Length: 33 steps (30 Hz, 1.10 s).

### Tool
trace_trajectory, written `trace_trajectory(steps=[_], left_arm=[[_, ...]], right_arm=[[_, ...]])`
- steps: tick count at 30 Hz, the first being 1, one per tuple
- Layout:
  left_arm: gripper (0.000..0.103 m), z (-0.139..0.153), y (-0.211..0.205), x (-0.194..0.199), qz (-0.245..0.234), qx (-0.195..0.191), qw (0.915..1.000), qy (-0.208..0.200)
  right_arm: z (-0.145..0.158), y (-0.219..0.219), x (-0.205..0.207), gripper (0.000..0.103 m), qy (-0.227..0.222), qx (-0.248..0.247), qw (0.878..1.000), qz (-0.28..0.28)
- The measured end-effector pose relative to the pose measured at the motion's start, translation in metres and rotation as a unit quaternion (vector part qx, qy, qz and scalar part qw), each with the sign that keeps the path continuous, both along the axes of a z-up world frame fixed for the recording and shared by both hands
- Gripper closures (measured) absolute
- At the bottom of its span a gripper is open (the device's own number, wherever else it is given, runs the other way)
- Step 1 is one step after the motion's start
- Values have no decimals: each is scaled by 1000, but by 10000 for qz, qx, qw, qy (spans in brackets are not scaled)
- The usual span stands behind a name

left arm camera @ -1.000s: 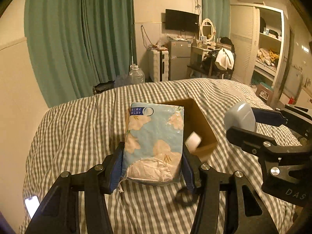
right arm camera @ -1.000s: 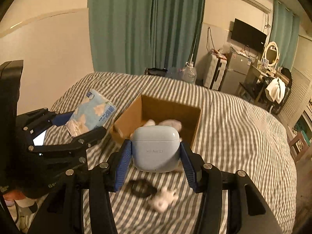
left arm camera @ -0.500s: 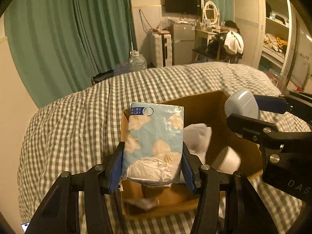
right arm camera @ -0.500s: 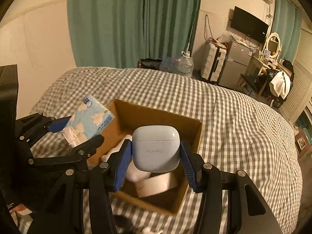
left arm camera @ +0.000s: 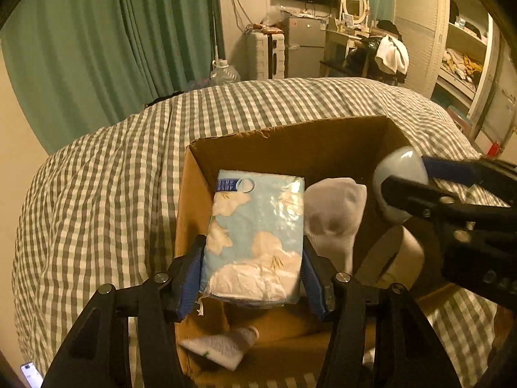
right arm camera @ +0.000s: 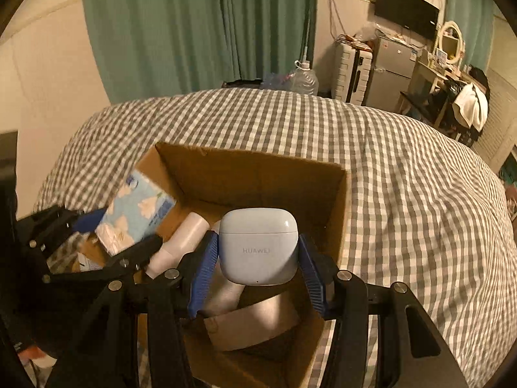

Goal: Organize objects
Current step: 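Lower the tissue pack and earbuds case into the box and open both tools, then grasp the black eye mask with the left tool while the right tool grasps the white bear figurine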

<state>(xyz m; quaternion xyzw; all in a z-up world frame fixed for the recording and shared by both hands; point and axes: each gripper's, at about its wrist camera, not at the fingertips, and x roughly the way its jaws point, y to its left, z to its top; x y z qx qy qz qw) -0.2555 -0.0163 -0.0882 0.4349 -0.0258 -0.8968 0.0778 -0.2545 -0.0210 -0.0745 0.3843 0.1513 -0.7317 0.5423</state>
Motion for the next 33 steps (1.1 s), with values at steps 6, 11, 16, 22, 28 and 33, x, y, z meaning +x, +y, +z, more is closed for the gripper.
trace_trajectory(steps=[6, 11, 16, 22, 28, 33], left_arm=[[18, 48, 10, 33, 96, -262, 9990, 353], [13, 94, 19, 71, 113, -364, 9972, 639], [12, 126, 25, 109, 175, -235, 9961, 836], [12, 129, 27, 151, 206, -238, 9954, 904], [12, 91, 23, 193, 356, -311, 9949, 889], [12, 46, 17, 202, 674, -117, 9935, 914]], right_arm=[[49, 40, 5, 30, 250, -494, 9983, -201], [95, 80, 17, 28, 405, -686, 9961, -375], [130, 118, 37, 26, 613, -774, 9942, -418], [132, 158, 64, 26, 789, -736, 9937, -316], [82, 178, 84, 26, 613, -375, 9970, -287], [8, 173, 90, 26, 138, 114, 9995, -273]])
